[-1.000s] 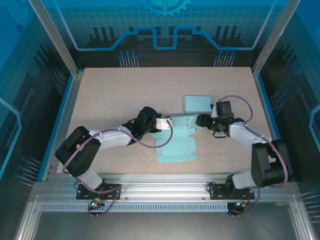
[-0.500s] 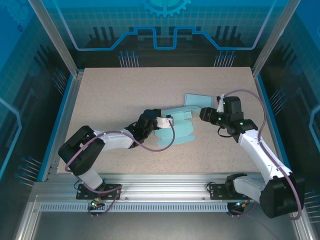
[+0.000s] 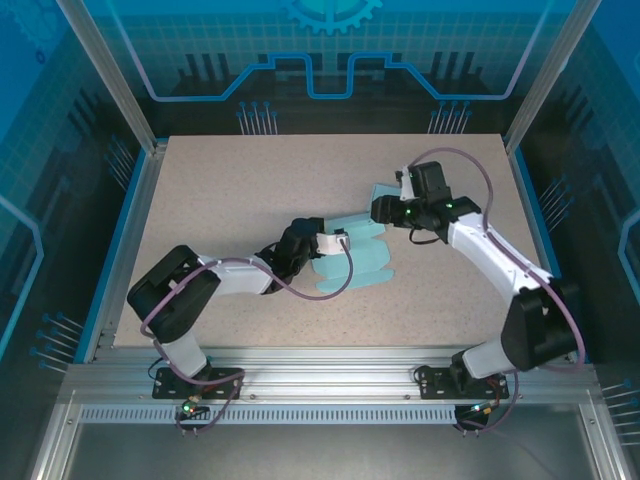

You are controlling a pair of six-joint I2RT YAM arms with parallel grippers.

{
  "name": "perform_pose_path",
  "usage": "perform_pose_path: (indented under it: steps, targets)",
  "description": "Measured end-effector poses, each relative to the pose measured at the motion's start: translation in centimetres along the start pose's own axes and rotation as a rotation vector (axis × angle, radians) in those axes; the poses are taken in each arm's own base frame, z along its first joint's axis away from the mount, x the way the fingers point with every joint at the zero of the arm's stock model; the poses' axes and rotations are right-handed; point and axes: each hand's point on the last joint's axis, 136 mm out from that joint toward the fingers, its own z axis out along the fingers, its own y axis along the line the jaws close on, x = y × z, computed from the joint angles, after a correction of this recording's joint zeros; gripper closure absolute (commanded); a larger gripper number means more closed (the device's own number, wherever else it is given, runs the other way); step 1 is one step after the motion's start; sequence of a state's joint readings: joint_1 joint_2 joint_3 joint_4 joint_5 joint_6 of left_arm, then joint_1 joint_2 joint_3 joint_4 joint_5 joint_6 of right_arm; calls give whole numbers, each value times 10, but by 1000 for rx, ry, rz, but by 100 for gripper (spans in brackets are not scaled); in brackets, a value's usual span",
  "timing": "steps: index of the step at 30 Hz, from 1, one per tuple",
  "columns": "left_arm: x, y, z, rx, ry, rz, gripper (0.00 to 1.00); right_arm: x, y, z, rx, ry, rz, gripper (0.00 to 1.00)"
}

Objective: Fold the paper box

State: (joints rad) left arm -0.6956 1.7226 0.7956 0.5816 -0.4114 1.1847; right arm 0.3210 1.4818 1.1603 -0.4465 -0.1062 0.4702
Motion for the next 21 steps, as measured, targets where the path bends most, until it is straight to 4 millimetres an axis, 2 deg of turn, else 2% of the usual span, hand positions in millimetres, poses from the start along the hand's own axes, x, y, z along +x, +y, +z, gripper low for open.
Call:
perform_pose_path:
  steps: [8,15,21]
  targets:
    - [-4,1,1,11,-19,-17,90,2,-7,35,22,78,-2,46]
    - [-3,1,4,27,-11,-45,90,10,-4,45,-17,104,37,46]
    - [-4,-7,4,67,-27,-55,91,20,-2,53,-85,110,106,59]
